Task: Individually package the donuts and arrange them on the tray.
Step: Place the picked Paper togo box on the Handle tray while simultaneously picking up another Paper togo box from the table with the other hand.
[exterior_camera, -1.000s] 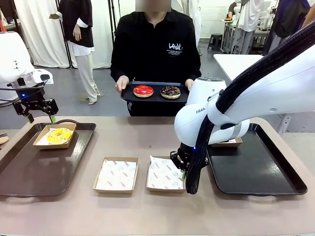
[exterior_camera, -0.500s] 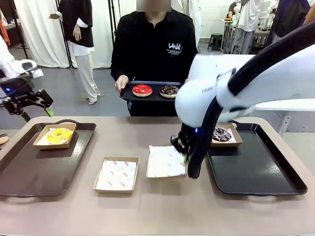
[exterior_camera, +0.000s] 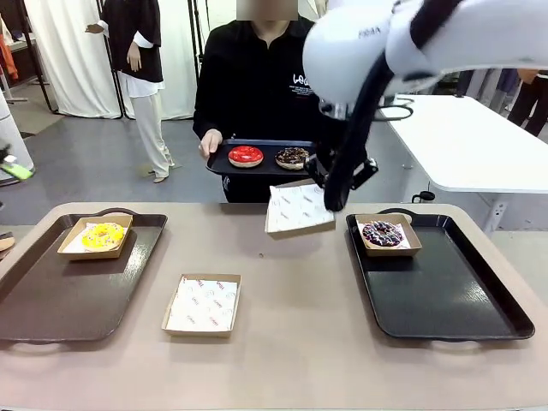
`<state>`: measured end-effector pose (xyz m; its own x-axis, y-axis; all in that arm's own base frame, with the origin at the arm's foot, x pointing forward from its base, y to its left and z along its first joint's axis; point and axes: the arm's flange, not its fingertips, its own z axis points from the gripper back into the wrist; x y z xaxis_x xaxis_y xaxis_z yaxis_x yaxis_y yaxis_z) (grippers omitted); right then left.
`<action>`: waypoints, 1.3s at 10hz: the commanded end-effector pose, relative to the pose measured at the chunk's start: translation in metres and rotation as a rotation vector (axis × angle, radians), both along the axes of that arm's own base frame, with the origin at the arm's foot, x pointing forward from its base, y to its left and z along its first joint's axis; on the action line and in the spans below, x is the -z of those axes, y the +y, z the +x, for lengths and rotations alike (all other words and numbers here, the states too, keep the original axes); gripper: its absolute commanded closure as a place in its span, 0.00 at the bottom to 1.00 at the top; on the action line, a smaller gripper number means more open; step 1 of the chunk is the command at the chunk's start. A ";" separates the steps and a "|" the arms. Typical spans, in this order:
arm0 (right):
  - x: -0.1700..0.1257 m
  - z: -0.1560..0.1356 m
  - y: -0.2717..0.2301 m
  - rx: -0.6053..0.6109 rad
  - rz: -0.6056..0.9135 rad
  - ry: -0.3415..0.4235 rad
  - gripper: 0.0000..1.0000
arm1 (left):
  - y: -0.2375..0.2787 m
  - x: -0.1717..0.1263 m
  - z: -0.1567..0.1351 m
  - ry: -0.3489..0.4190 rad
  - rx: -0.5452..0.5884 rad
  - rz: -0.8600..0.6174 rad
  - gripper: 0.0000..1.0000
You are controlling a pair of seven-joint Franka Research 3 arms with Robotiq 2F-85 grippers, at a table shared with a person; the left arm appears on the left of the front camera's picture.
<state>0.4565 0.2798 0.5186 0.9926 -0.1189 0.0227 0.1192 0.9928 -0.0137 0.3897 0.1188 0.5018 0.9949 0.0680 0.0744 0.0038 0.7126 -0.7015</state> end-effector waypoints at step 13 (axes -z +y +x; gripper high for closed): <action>-0.012 0.114 0.022 -0.083 0.051 0.078 1.00 | 0.070 0.031 -0.056 0.077 -0.116 -0.308 0.00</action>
